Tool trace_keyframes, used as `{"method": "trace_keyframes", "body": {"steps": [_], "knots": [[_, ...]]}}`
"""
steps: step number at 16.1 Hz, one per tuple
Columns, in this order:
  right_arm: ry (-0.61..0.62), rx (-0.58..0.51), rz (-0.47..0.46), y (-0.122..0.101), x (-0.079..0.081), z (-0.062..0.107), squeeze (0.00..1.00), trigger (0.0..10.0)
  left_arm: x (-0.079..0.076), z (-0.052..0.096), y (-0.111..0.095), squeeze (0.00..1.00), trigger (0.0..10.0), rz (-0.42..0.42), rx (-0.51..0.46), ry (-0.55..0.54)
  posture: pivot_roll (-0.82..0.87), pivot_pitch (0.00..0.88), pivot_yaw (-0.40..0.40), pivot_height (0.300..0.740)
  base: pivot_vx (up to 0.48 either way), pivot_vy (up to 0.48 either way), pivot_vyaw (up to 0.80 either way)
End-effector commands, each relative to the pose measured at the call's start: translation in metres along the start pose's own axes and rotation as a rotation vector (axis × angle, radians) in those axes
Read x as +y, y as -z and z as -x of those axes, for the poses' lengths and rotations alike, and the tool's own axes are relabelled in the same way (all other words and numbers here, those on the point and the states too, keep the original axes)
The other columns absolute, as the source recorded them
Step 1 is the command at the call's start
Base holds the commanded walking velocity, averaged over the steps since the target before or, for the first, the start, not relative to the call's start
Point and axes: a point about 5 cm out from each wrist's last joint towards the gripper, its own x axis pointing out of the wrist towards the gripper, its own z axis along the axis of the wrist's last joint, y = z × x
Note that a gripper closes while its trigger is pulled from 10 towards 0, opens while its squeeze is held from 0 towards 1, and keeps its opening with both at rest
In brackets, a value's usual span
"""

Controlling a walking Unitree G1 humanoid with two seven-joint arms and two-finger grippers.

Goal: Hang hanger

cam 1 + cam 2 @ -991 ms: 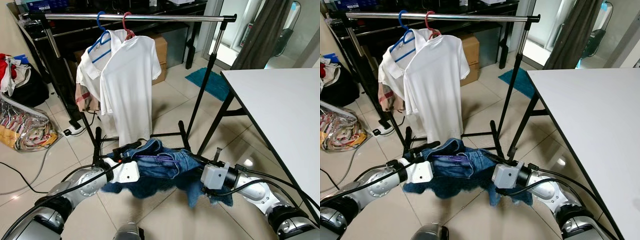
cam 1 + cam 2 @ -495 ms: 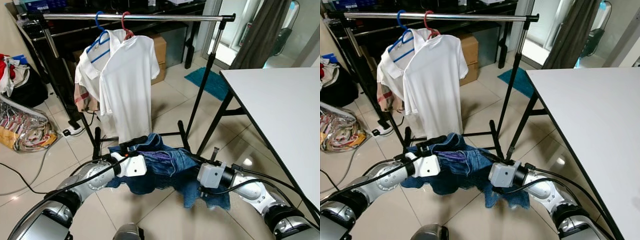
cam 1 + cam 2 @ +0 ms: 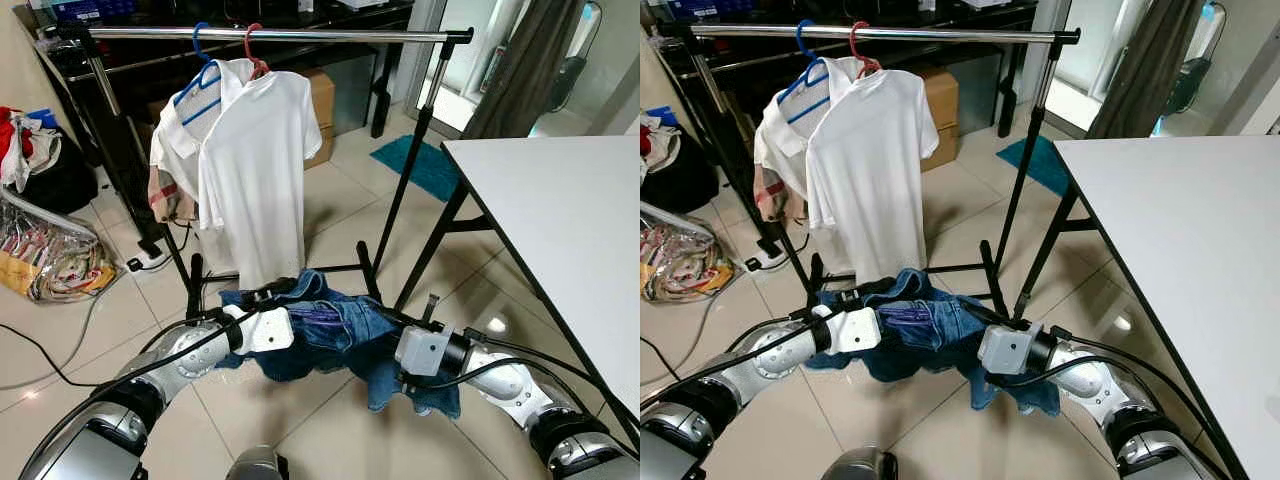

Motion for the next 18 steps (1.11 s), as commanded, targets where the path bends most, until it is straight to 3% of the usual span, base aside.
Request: {"method": "trace_keyframes", "body": {"steps": [1,15,16,18], "knots": [[0.016,-0.114,0.059,-0.0174,-0.0138,-0.0196,0.00,10.0,-0.0104,-0.0107,-0.0141,0.00,0.0,-0.018,-0.070,0.066,0.27,0.003,0.003,0.740,0.000,0.000,0.00],[-0.016,-0.100,0.057,-0.0140,-0.0107,-0.0132,0.00,10.0,-0.0078,-0.0094,-0.0115,0.00,0.0,-0.018,-0.052,0.043,0.27,0.000,0.000,0.740,0.000,0.000,0.00],[-0.009,-0.101,0.047,-0.0138,-0.0112,-0.0124,1.00,10.0,-0.0075,-0.0094,-0.0114,0.00,0.0,-0.020,-0.051,0.042,0.27,0.000,0.000,0.740,0.000,0.000,0.00],[-0.016,-0.085,0.045,-0.0122,-0.0116,-0.0121,1.00,10.0,-0.0067,-0.0095,-0.0109,0.00,0.0,-0.020,-0.046,0.036,0.27,0.000,0.000,0.740,0.000,0.000,0.00]]}}
